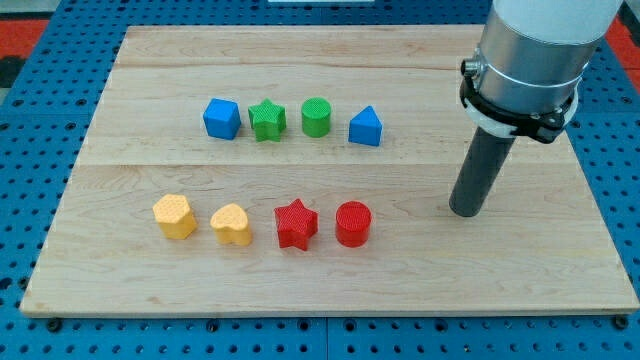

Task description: Move your arm slightly upwards of the board

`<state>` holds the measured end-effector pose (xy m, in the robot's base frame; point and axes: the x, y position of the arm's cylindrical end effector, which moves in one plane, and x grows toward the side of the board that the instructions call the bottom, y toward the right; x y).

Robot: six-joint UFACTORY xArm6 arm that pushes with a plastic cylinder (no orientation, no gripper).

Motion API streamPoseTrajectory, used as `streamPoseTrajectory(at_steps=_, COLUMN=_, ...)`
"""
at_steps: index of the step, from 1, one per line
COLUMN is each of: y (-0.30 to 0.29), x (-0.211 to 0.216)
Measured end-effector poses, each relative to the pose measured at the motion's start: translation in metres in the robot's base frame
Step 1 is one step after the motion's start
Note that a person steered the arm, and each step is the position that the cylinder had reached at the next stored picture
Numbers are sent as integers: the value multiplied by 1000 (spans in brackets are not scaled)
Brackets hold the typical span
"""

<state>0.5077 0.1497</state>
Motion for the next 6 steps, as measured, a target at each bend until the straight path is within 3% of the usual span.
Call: streamPoseTrajectory(at_steps=6, y=2, x=-9)
